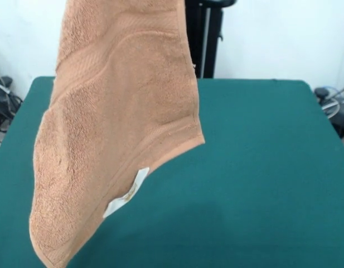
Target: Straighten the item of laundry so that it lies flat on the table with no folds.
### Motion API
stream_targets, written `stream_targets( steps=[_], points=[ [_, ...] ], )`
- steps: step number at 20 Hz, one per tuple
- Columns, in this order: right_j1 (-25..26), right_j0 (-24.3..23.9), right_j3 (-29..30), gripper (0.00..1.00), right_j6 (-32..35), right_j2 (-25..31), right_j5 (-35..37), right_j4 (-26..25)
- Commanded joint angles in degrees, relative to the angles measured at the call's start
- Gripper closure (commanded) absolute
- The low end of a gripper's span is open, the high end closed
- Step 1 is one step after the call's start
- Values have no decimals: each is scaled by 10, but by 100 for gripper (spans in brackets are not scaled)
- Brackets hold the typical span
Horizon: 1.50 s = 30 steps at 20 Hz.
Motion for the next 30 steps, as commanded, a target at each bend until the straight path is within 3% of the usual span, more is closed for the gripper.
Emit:
stream_targets(
  steps=[1, 20, 30],
  points=[
    [10, 37, 116, 100, 167, 14, -58, 6],
    [10, 40, 108, 100, 173, 5, -38, 22],
    [13, 77, 102, 100, 196, -19, -25, 4]
  ],
)
